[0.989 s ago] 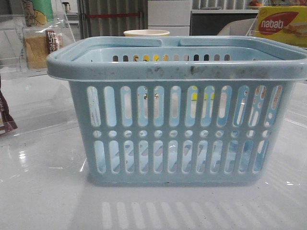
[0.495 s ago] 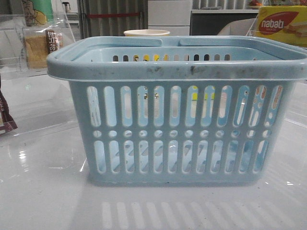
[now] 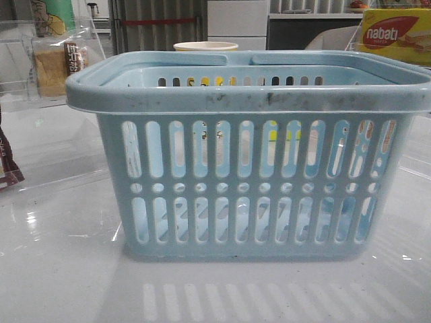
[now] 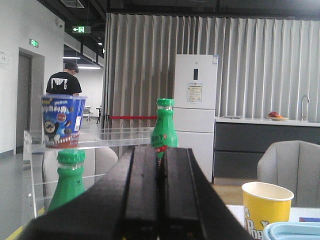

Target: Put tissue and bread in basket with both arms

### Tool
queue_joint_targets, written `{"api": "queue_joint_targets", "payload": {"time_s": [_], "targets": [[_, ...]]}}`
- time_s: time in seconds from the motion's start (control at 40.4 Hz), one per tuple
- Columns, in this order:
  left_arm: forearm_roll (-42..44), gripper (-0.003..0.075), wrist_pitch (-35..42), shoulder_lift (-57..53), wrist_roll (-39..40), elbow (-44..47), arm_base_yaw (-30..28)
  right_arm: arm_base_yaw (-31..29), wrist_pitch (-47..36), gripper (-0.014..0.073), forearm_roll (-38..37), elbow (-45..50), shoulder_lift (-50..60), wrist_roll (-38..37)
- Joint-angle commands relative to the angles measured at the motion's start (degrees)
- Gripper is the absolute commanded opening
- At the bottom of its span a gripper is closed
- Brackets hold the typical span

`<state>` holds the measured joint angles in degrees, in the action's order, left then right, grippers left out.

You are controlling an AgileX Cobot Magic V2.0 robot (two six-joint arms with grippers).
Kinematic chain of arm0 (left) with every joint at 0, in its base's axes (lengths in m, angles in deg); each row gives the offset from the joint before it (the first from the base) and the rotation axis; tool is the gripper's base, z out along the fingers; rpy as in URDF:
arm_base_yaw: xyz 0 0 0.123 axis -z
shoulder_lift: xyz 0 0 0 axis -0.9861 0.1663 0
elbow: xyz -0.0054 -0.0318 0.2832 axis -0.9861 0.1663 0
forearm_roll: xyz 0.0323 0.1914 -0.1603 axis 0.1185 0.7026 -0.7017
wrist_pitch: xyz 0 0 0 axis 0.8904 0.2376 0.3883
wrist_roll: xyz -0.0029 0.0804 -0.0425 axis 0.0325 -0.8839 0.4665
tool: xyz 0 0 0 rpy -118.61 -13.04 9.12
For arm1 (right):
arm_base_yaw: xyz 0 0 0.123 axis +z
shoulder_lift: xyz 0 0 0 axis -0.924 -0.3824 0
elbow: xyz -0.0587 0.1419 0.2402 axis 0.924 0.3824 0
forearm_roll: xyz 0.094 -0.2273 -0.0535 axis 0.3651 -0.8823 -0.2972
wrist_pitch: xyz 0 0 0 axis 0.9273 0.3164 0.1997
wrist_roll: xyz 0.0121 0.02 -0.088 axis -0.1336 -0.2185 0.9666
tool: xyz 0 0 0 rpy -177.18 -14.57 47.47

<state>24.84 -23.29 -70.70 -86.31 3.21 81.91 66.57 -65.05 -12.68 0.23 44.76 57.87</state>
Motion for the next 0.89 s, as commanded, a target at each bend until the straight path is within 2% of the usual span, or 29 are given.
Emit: {"api": "queue_joint_targets", "payload": {"time_s": [0.0,0.173,0.272,0.569,0.865], "targets": [[1.12,0.0098,-2.30,5.84,0.21,-8.13,-0.13,-0.25,2.42,0.0058,-0.47,-8.47,-5.60,0.10],[1.12,0.0098,-17.22,15.29,0.21,-19.42,-0.13,-0.25,11.90,0.0058,-0.52,-16.90,-13.60,0.10],[1.12,0.0098,-24.34,20.28,0.21,-23.26,-0.13,-0.25,14.96,0.0058,-0.52,-18.47,-17.56,0.10],[0.88,0.0098,-32.46,28.75,0.21,-23.35,-0.13,-0.25,17.25,0.0058,-0.52,-16.54,-26.57,0.10],[0.75,0.0104,-34.52,34.43,0.21,-22.97,-0.13,-0.25,18.22,0.0058,-0.52,-14.73,-33.46,0.10]]}}
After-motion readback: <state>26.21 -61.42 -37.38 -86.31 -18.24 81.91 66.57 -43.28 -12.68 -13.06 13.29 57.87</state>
